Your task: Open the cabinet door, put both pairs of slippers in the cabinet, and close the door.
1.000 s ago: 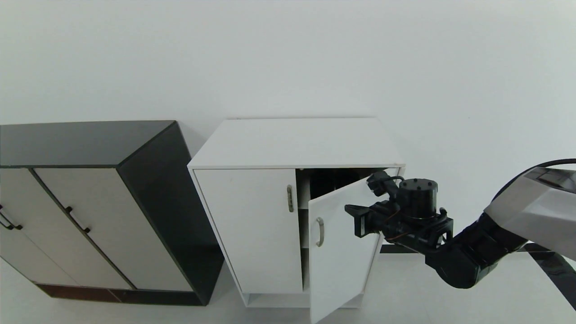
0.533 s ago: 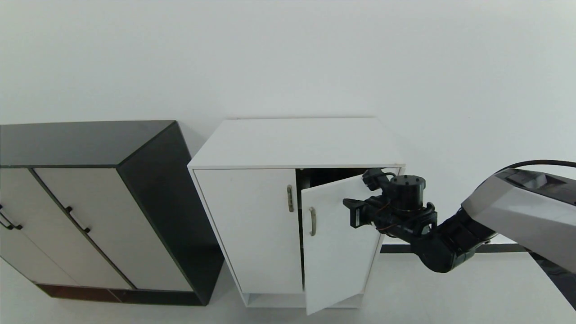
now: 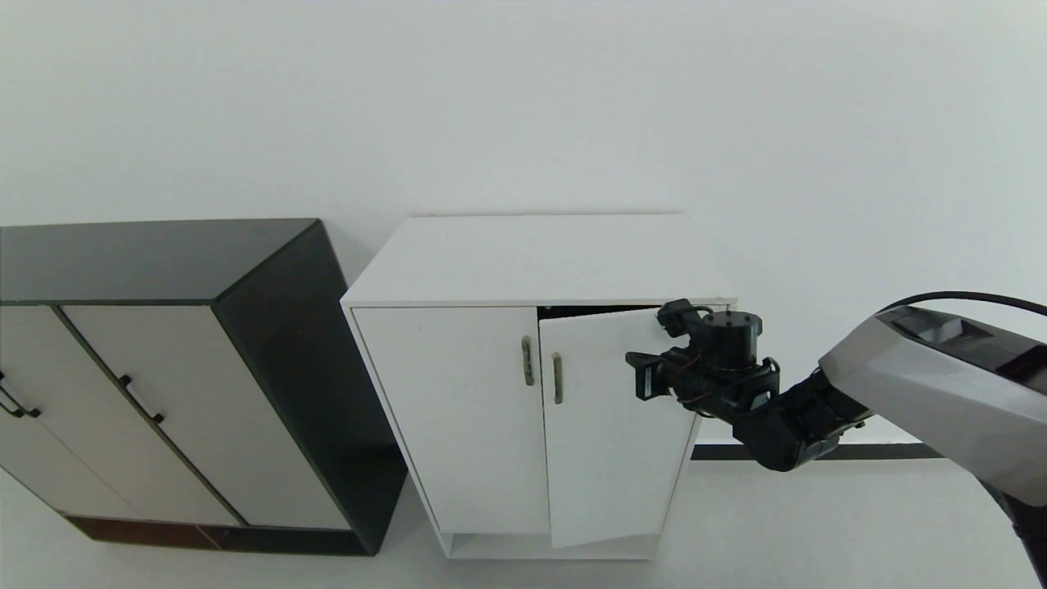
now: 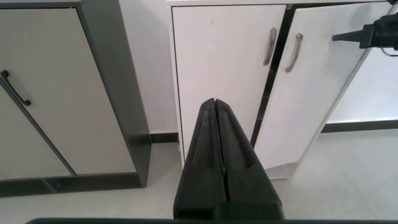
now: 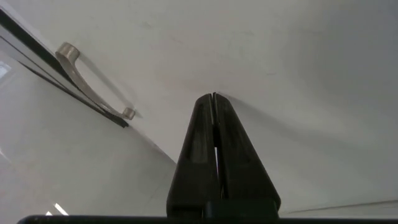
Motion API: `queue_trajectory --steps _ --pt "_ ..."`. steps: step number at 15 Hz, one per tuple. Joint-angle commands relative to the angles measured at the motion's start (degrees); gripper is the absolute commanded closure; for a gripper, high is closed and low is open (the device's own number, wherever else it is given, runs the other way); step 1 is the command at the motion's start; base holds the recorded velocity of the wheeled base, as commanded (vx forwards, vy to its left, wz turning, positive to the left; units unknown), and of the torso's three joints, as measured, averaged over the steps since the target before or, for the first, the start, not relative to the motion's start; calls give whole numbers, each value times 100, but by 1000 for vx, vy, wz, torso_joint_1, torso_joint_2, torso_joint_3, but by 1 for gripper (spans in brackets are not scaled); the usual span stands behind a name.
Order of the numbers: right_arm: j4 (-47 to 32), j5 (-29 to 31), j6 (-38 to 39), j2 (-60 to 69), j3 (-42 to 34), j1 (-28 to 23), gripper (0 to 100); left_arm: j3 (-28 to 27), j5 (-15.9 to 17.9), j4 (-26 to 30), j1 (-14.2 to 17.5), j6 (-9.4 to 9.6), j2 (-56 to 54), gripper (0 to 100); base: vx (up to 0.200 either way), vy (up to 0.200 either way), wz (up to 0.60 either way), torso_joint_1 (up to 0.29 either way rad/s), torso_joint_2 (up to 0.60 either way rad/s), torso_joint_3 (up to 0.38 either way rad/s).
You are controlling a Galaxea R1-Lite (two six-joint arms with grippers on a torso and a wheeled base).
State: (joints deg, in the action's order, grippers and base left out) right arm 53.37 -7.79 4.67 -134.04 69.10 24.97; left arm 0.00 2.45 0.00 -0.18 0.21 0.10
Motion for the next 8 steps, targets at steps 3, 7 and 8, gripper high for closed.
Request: queue_trajectory --steps 3,7,8 --pt "-2 -3 -1 -167 218 -36 100 0 1 0 1 -3 -1 100 0 0 0 0 0 0" --pt "7 -3 -1 -246 306 -62 100 0 1 0 1 -3 -1 100 0 0 0 0 0 0" --pt "7 6 -1 -263 333 -80 100 0 1 0 1 -3 -1 100 0 0 0 0 0 0"
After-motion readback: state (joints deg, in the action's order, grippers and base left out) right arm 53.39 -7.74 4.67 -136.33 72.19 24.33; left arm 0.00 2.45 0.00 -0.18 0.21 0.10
